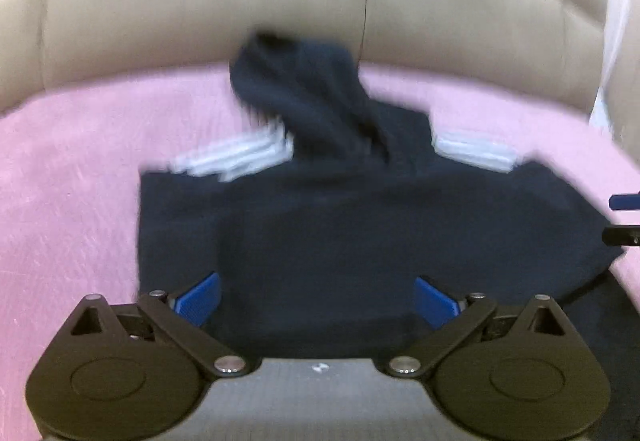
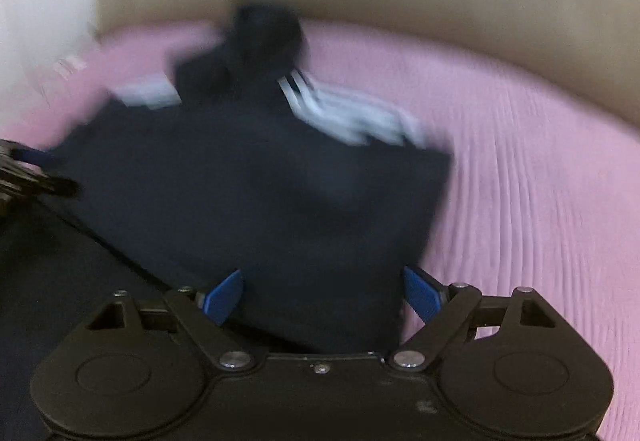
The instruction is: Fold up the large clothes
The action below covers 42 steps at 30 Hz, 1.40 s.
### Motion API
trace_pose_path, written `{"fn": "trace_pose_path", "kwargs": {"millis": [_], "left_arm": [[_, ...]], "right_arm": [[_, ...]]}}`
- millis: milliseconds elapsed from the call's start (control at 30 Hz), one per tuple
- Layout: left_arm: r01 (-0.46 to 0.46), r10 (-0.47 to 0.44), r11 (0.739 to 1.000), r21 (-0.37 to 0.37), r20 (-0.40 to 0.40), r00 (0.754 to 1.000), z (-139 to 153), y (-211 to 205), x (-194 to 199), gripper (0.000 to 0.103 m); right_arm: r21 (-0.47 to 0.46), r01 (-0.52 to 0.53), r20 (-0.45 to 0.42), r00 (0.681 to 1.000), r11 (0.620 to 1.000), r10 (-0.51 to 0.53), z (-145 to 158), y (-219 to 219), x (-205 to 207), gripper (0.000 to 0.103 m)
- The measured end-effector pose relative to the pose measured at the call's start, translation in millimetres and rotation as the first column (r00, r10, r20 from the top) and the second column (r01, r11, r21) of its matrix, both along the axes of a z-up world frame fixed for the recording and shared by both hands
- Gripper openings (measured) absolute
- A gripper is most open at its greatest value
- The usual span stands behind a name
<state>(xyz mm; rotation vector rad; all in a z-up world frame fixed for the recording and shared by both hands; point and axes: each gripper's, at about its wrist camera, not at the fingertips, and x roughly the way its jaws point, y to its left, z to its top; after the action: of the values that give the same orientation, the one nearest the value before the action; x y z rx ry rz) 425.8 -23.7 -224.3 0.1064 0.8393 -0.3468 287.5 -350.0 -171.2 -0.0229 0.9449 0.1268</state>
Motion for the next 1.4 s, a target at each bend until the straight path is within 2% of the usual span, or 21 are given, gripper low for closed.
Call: {"fn": "trace_pose_path", "kwargs": {"millis": [33,67,100,167,233,367,400,467,533,667,700,767,900,1033,1133,1200,1233,1300,1333,1367,1400], "left_arm": [[-0.008,0.009,1.0,0.018,-0.059,0.998,-11.1,0.7,6.7,0.103],[-0.001,0.001,1.0,0.011,-0.058,0.998,-18.0,4.1,7.3,0.103],[0.019,-0.019,1.0,-0.001,-0.021,1.0,-19.4,8.6,3.5,0.103],[0.036,-0.036,0.999,0.015,-0.028,0.999,-19.0,13.6,0.2,0.103],[0.03,-0.031,0.999,-0.014,-0.056,0.998,-13.9,22.0,1.1,0.103],[-0.002,-0.019,0.986,-0.169,-0.119,0.993,9.5,47.2,14.9,0.103],[-0.023,-0.004,0.977,-0.212,-0.126,0.992,16.7,53.5,22.5,0.103],[-0.061,0.028,0.965,-0.255,-0.134,0.991,30.6,62.8,46.1,0.103],[-0.095,0.067,0.963,-0.25,-0.115,0.991,43.4,65.6,75.9,0.103],[-0.149,0.139,0.954,-0.261,-0.056,0.989,67.0,59.4,144.7,0.103],[-0.157,0.15,0.947,-0.28,-0.045,0.988,72.4,54.8,164.8,0.103],[-0.163,0.161,0.944,-0.288,-0.03,0.987,80.0,39.3,202.4,0.103],[-0.191,0.196,0.945,-0.265,-0.008,0.981,81.2,9.0,271.6,0.103],[-0.244,0.243,0.938,-0.245,-0.033,0.969,60.8,-19.5,327.2,0.103],[-0.315,0.317,0.924,-0.216,-0.024,0.948,47.8,-33.2,355.9,0.1],[-0.325,0.33,0.928,-0.183,-0.004,0.944,43.7,-41.3,370.7,0.095],[-0.32,0.324,0.937,-0.137,0.004,0.946,41.8,-47.3,377.5,0.086],[-0.317,0.317,0.949,-0.006,0.018,0.948,39.8,-59.4,387.2,0.053],[-0.326,0.325,0.944,0.05,0.024,0.945,38.8,-65.3,389.1,0.019],[-0.314,0.313,0.946,0.085,0.024,0.949,38.2,-70.2,389.2,0.01],[-0.302,0.3,0.95,0.081,0.035,0.953,40.9,-73.8,385.9,0.009]], "right_arm": [[0.059,0.036,-0.051,0.998,0.998,-0.033,-12.4,-9.8,1.9,0.103],[0.138,0.061,-0.006,0.998,0.989,-0.061,-14.2,-22.7,-4.7,0.103],[0.155,0.054,-0.008,0.999,0.986,-0.054,-13.4,-28.2,-6.7,0.103],[0.071,0.064,-0.055,0.997,0.995,-0.06,-4.3,-22.2,-5.7,0.102],[0.025,0.101,-0.079,0.992,0.995,-0.099,16.3,-13.1,-2.9,0.101],[0.109,0.067,0.155,0.984,0.992,-0.084,70.8,12.1,5.0,0.102],[0.122,0.04,0.164,0.985,0.992,-0.06,74.8,22.3,15.5,0.102],[0.104,-0.04,0.086,0.996,0.994,0.031,67.2,59.5,53.8,0.102],[0.038,-0.08,0.002,0.997,0.996,0.08,47.8,95.4,85.2,0.102],[-0.183,-0.119,-0.153,0.984,0.976,0.092,2.9,153.4,127.9,0.103],[-0.185,-0.117,-0.141,0.986,0.976,0.092,3.2,155.6,128.8,0.103],[-0.147,-0.098,-0.191,0.979,0.984,0.069,0.5,150.5,136.6,0.103],[-0.086,-0.166,-0.278,0.951,0.982,0.137,-9.1,142.8,153.7,0.103],[-0.128,-0.184,-0.313,0.94,0.975,0.136,-13.2,153.0,159.1,0.103],[-0.149,-0.195,-0.353,0.926,0.97,0.132,-17.4,161.0,169.1,0.103],[-0.162,-0.208,-0.386,0.913,0.965,0.132,-22.1,168.3,179.1,0.103],[-0.164,-0.213,-0.402,0.906,0.963,0.132,-23.4,170.3,182.7,0.103],[-0.156,-0.211,-0.413,0.901,0.965,0.131,-24.4,170.5,186.0,0.103],[-0.153,-0.209,-0.411,0.902,0.966,0.13,-25.2,170.4,186.2,0.103],[-0.154,-0.209,-0.407,0.904,0.966,0.131,-26.2,170.8,186.7,0.103],[-0.155,-0.209,-0.403,0.906,0.966,0.131,-26.7,171.3,185.7,0.103]]}}
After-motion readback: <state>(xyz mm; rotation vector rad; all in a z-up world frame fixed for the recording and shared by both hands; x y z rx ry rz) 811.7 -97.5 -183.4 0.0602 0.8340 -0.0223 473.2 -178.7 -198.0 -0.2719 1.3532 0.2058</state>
